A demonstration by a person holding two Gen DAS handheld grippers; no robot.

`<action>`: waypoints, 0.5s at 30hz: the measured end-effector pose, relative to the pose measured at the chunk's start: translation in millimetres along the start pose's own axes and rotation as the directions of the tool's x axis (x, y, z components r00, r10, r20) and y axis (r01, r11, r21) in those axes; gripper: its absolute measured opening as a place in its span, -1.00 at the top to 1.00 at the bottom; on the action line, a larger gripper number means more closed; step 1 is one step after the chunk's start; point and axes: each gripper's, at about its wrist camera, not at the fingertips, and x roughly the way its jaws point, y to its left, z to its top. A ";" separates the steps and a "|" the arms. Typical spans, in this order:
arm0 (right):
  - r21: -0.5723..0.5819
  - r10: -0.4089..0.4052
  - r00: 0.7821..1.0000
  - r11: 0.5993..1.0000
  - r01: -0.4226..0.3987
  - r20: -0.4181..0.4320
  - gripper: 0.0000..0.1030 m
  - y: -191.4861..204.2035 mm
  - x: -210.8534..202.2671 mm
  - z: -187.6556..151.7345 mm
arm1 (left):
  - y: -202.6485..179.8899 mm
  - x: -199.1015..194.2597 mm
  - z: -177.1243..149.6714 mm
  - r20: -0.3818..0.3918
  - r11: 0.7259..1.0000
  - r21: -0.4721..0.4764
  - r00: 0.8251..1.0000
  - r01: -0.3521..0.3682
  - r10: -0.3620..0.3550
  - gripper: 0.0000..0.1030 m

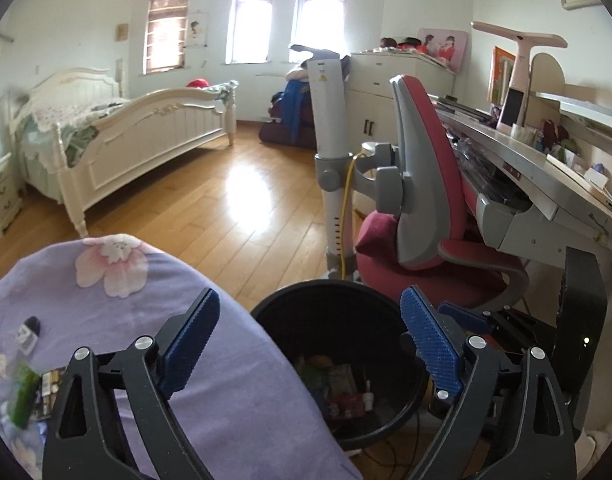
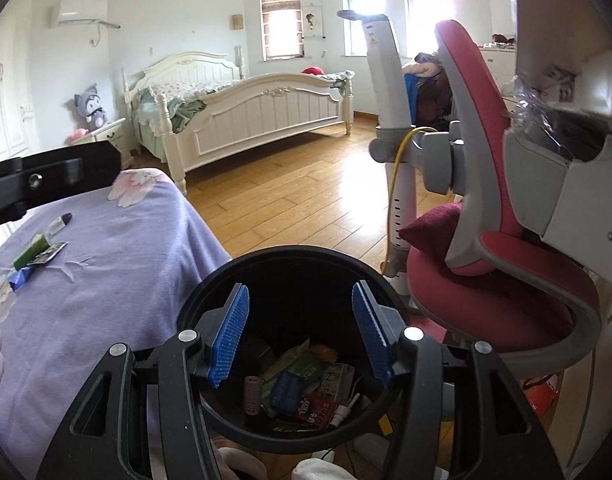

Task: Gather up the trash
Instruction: 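Open both tools to drop the roller and inhaler into the bin, then grasp the green Doublemint gum pack with the left tool while the right tool grasps the black battery card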

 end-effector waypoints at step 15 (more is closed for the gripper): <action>-0.096 0.249 0.962 0.961 -0.260 -0.110 -0.06 108.0 8.1 24.4 | 180.6 -103.5 -58.8 -0.040 0.932 -0.245 0.963 -0.268 0.266 -0.78</action>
